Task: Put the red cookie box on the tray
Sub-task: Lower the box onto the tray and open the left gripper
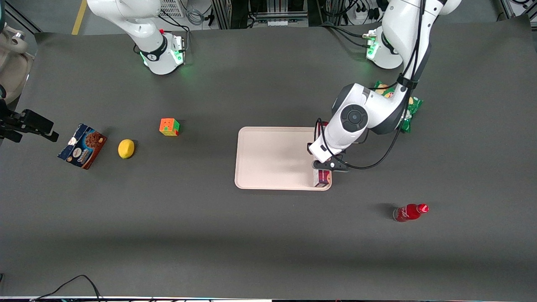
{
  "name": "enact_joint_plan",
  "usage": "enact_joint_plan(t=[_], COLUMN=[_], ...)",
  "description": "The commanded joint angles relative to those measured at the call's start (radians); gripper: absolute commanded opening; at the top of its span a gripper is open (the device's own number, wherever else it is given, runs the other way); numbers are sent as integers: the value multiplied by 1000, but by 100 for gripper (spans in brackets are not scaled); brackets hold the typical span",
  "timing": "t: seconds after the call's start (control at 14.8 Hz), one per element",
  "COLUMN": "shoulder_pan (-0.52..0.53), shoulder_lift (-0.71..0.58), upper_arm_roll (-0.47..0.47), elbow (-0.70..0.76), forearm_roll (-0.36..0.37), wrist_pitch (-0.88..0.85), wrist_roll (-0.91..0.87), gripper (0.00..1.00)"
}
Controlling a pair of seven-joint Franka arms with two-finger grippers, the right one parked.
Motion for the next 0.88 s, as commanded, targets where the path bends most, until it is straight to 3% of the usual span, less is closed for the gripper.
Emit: enact_joint_plan(t=[0.0, 0.41, 0.54, 0.61, 0.74, 0.81], shoulder_pan=[-16, -17, -17, -17, -17, -17], shoulder_lift=[7, 27, 27, 29, 27, 26], upper_arm_roll=[12, 14, 14, 14, 15, 15], elbow=[-3, -6, -6, -6, -8, -8], forearm_roll=[-4, -1, -1, -1, 0, 3], wrist_pitch=[26, 44, 44, 47, 47, 47], wrist_roll=[-27, -58, -60, -58, -57, -57], gripper=[10, 16, 29, 47, 95, 100])
